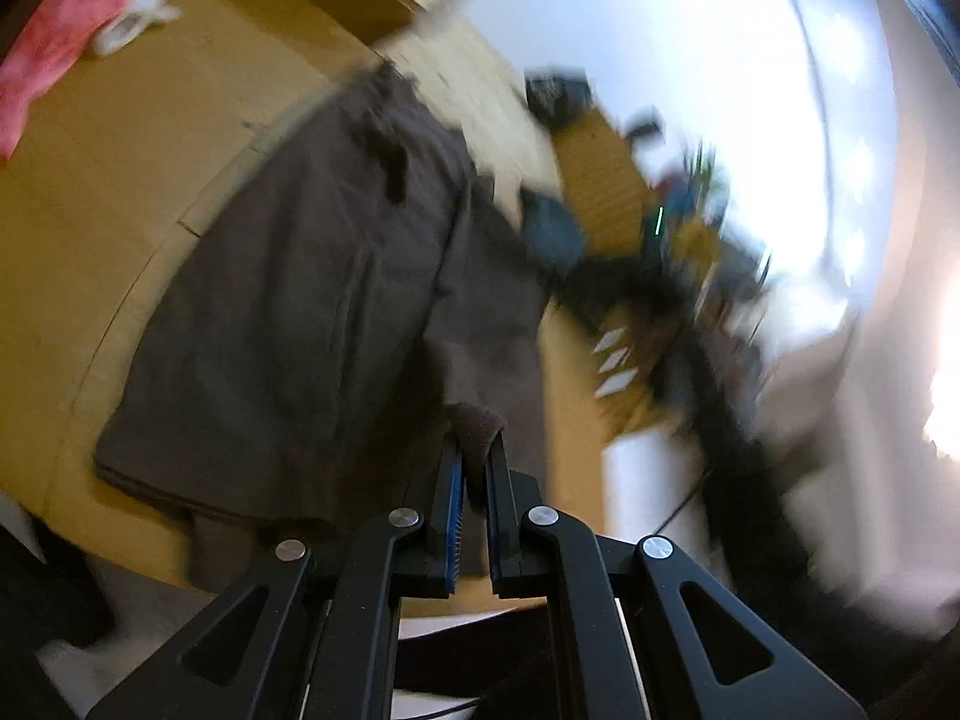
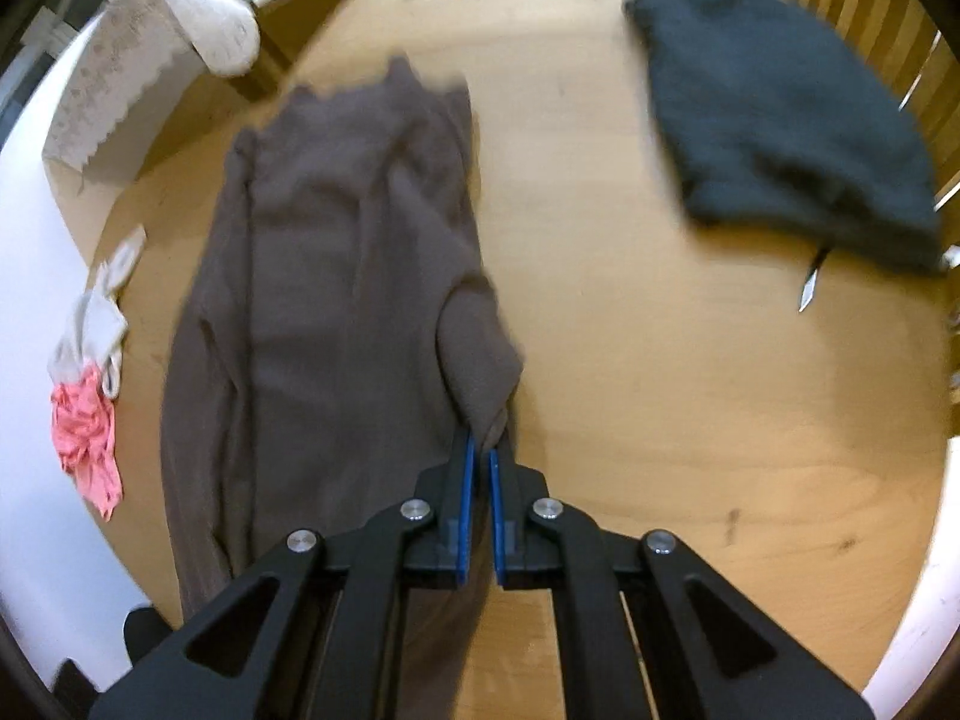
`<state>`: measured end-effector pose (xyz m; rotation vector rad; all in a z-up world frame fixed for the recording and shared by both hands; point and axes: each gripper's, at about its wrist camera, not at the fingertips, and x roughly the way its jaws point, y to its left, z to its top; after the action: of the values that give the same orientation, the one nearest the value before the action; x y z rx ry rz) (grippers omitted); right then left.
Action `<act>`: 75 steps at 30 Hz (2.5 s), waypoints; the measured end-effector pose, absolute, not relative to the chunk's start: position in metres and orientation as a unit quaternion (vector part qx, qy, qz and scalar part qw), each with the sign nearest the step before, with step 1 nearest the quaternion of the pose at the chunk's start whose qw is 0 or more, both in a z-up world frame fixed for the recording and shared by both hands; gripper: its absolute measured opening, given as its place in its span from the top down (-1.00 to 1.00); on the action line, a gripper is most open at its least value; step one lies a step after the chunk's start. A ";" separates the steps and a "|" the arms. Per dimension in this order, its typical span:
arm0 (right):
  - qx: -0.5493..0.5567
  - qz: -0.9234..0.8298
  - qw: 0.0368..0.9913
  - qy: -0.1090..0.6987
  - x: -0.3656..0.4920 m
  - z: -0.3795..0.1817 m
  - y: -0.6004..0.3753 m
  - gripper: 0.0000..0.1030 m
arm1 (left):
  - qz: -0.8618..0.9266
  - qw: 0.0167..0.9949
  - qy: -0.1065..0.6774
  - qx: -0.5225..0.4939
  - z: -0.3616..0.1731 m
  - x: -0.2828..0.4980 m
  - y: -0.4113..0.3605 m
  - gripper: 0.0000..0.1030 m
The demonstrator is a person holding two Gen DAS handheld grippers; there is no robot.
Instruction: Fold clothes
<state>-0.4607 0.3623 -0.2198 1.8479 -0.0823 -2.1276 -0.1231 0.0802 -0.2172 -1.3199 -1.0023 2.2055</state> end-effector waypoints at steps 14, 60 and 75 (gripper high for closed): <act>0.647 -0.737 0.169 -0.099 -0.447 -0.248 0.386 0.81 | 0.794 0.197 -0.233 -0.526 -0.205 -0.132 0.100 0.39; 0.588 -0.760 0.275 0.002 -0.148 -0.241 0.290 0.94 | 0.776 0.270 0.039 -0.569 -0.232 -0.156 0.135 1.00; 0.645 -0.700 0.295 0.085 -0.138 -0.201 0.331 0.67 | 0.761 0.319 0.002 -0.565 -0.212 -0.154 0.165 1.00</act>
<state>-0.1379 0.3311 -0.2012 1.7158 0.2271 -1.8614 -0.1540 0.1653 -0.2115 -1.4859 0.0063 2.0001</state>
